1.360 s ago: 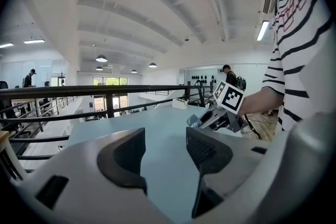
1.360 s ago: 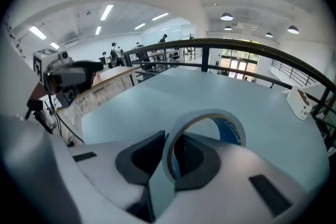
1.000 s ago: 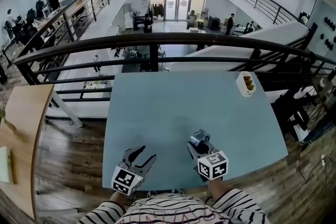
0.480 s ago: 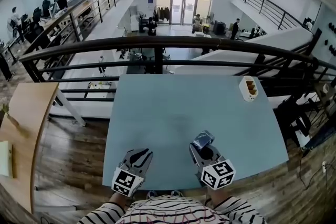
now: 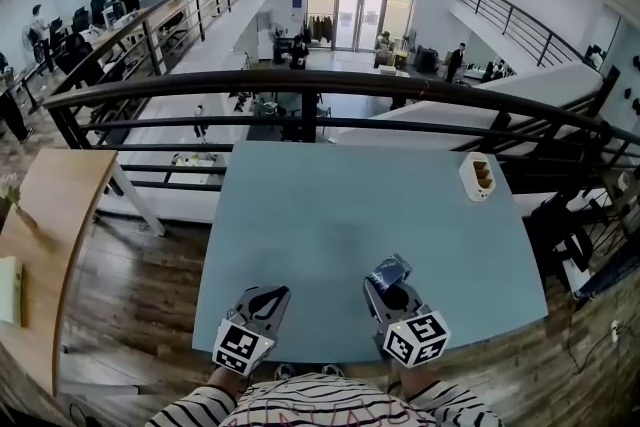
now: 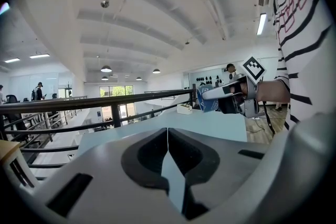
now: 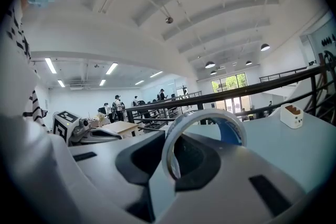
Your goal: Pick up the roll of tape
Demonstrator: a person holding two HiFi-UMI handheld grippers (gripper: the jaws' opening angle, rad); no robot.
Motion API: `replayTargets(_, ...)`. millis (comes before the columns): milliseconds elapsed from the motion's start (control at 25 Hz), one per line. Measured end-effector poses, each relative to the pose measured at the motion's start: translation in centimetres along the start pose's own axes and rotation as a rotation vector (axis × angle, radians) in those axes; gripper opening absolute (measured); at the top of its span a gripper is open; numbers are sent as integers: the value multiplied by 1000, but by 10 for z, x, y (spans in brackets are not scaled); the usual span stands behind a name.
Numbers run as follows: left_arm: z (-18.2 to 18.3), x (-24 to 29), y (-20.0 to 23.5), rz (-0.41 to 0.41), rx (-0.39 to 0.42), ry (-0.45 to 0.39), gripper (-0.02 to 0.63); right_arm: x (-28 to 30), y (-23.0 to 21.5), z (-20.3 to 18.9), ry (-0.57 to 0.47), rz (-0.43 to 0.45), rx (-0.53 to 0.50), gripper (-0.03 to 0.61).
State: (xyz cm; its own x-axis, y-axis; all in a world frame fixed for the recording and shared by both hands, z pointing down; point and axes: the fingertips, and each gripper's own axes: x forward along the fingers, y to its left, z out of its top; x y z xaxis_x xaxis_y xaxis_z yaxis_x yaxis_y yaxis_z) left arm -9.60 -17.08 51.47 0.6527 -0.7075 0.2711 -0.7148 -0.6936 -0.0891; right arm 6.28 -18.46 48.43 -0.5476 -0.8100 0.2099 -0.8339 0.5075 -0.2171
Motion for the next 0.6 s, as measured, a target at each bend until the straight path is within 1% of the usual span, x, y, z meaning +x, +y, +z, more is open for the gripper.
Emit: replayTargets(600,0,-6,9,26,4,0,28,10,6,1,2,13,-18,69)
